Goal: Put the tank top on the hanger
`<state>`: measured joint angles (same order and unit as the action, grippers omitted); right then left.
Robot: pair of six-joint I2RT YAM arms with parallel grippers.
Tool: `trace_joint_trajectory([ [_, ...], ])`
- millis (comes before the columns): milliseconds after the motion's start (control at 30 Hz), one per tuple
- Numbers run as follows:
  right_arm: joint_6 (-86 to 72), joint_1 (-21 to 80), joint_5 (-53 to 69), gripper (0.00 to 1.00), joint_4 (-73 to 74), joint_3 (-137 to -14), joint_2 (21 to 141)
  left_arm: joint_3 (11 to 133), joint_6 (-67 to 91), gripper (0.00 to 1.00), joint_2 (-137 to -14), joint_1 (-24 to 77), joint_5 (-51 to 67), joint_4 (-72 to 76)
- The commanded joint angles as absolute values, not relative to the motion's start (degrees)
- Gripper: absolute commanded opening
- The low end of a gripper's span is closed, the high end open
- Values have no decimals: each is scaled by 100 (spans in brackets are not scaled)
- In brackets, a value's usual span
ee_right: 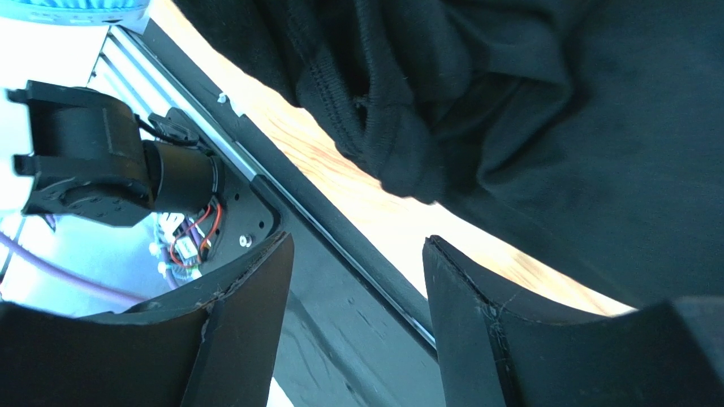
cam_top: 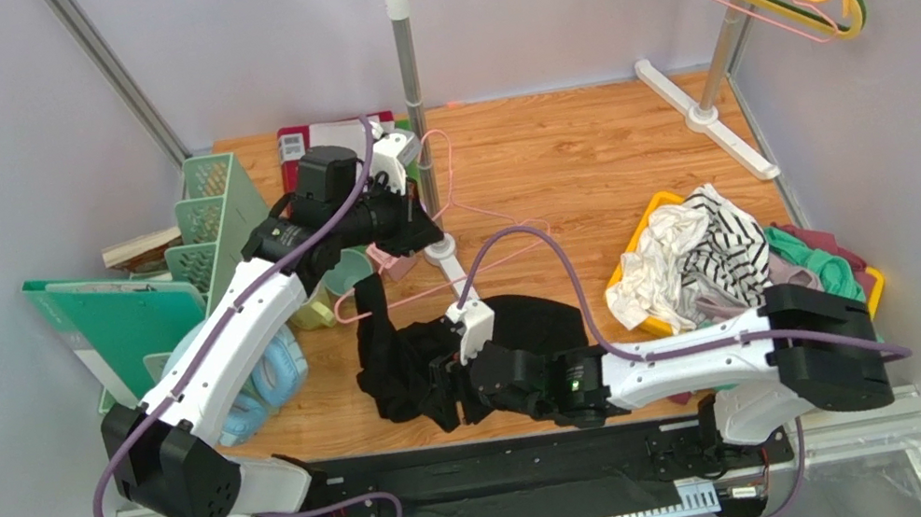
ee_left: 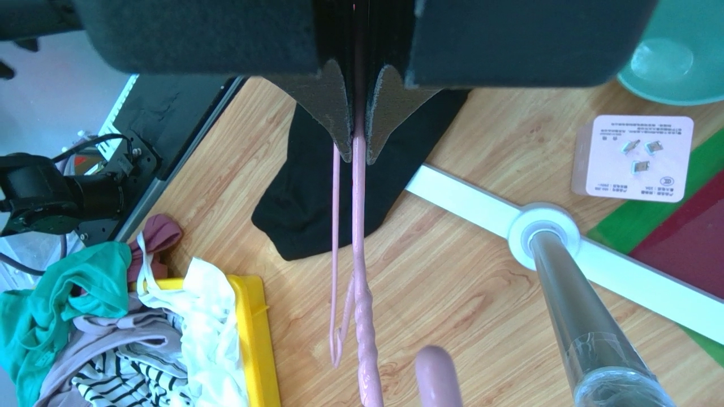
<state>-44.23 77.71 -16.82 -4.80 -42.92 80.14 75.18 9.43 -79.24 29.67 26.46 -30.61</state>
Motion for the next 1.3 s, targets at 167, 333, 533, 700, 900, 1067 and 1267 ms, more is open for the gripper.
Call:
trace_joint_trajectory([
  [167,-5124,8015,-2557,62,-1503,-4535,9139,7647,1230,0,-7585,2997,2566,-2848],
  [333,-4949,8007,-2908,54,-1486,-4825,9571,7638,1231,0,-7488,2997,2575,-2935],
  [533,-4869,7946,-3093,53,-1642,-4852,9773,7638,1160,0,-7409,2997,2593,-3093],
  [700,-4825,7814,-3138,50,-1547,-4931,9879,7638,1072,0,-7374,2997,2523,-3243],
  [900,-4492,7620,-3146,14,-1241,-5036,9809,7638,1125,0,-7313,2997,2408,-3269],
  [1067,-4368,7436,-3146,0,-766,-4747,9004,7690,1090,0,-7295,2997,2277,-3339],
  [1267,-3710,7146,-3296,0,1017,-4412,7245,7568,1256,0,-7084,2997,2364,-3104],
])
